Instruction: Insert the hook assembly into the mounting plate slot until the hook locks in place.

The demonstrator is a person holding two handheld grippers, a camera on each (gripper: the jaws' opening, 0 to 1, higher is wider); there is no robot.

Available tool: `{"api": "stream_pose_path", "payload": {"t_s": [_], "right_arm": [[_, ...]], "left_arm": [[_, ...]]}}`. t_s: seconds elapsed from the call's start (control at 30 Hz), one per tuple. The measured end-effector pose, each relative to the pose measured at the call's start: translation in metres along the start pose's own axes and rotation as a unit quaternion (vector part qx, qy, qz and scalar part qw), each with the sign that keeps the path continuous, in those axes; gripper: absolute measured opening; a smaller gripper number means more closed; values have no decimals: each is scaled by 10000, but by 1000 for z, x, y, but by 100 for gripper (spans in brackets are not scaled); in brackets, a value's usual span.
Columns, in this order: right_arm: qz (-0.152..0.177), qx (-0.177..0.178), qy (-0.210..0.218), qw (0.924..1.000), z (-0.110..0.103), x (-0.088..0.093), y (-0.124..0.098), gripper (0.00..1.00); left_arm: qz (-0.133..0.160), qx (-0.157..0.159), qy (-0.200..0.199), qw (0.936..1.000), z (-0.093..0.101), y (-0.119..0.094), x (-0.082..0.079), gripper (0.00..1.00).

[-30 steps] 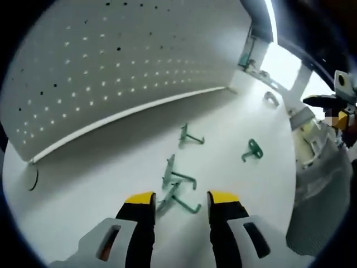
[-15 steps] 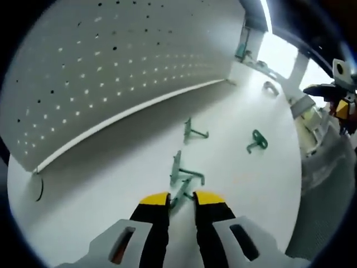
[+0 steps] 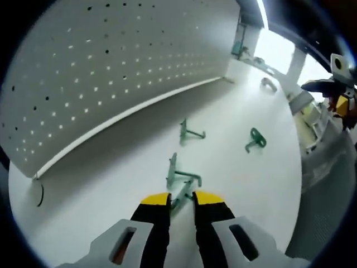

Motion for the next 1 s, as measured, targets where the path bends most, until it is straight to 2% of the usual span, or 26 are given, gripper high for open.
{"api": "stream_pose_path", "payload": {"t_s": [0.13, 0.3, 0.43, 0.57, 1.0], "right_arm": [[7, -19, 1, 10000, -1, 0, 1, 74], [-3, -44, 6, 10000, -3, 0, 2, 74], [10, -23, 25, 10000, -2, 1, 2, 74], [9, -37, 37, 10000, -3, 1, 2, 74], [-4, -81, 25, 10000, -5, 2, 6, 74]], "left_arm": [[47, -66, 55, 10000, 0, -1, -2, 14], [-20, -129, 311, 9994, 1, -1, -3, 14], [-108, -47, 304, 9995, 2, 2, -3, 13], [-224, -18, 410, 9989, 4, 4, 1, 6], [-234, 16, 391, 9990, 4, 2, 2, 5]]}}
Point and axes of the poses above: the point that each gripper's makers call its tool centre point, and the gripper's own axes: y roughly forward along the fingers, z roughly to its right, x roughly out of its underside, the point moved 7 cm from there along -y, roughly backward along the fingers, and after that the axes turned 15 degrees about -z, right-handed, at the moved point
